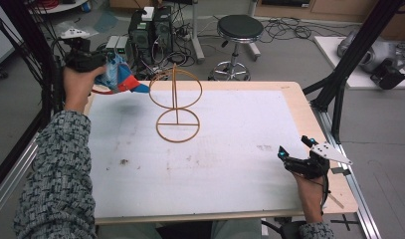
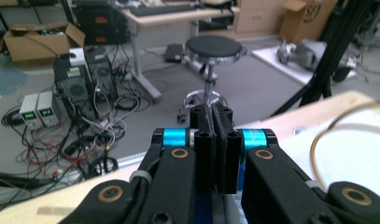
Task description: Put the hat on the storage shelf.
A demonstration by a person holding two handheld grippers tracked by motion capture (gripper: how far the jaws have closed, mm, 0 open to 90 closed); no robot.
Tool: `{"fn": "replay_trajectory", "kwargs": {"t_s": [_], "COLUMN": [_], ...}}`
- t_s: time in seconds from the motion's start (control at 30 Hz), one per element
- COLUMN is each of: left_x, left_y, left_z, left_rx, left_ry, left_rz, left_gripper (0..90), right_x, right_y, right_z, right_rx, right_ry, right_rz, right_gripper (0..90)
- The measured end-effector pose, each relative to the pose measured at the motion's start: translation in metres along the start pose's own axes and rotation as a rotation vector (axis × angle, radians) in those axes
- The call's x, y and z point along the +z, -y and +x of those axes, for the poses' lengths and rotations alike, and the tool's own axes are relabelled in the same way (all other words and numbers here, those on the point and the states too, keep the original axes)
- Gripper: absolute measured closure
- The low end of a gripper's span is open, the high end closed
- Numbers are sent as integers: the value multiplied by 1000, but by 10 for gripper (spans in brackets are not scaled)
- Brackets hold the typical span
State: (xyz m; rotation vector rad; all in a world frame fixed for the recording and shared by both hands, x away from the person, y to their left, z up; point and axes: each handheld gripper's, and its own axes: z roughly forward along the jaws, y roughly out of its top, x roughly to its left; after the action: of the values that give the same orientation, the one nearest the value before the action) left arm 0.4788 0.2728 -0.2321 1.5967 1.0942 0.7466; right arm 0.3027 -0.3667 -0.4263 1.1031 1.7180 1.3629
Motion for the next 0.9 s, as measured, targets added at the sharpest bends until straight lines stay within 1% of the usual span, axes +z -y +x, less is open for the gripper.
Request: {"fn": "replay_trajectory", "kwargs": {"t_s": [0.1,0.2,0.27,0.37,0.4,0.43,0.47,0.5,0.6,0.7,0.77,0.9], "left_x": [0,-1,-1,0,0,0,-1,-1,-1,-1,-1,0], "left_y": [-14,-24,-30,-39,-40,-42,-44,-45,-50,-54,-56,-62], "left_z": [-6,-11,-15,-19,-19,-20,-21,-21,-26,-29,-31,-37], "left_rx": [-7,-8,-2,22,25,27,11,10,31,35,43,44], "left_ry": [-7,-3,-2,2,5,4,12,11,9,21,22,37], "left_rz": [-36,-69,-83,-95,-100,-116,-131,-131,-144,-159,-163,-184], "left_gripper": [875,874,875,875,875,875,875,875,875,875,874,875], "right_x": [0,0,-1,0,-1,-1,-1,-1,-1,0,0,-1], "right_y": [0,0,0,0,0,0,0,0,1,1,1,1], "right_z": [0,-1,-1,-1,-1,-1,-1,-1,-1,-2,-2,-1], "right_rx": [1,-4,-2,-1,-1,0,0,2,3,-4,-2,2], "right_ry": [-2,-4,-5,-6,-7,-7,-7,-7,-9,-9,-10,-12], "right_rz": [0,-5,-6,-5,-6,-9,-9,-9,-8,-7,-7,-13], "right_gripper": [36,36,36,36,36,36,36,36,36,36,36,36]}}
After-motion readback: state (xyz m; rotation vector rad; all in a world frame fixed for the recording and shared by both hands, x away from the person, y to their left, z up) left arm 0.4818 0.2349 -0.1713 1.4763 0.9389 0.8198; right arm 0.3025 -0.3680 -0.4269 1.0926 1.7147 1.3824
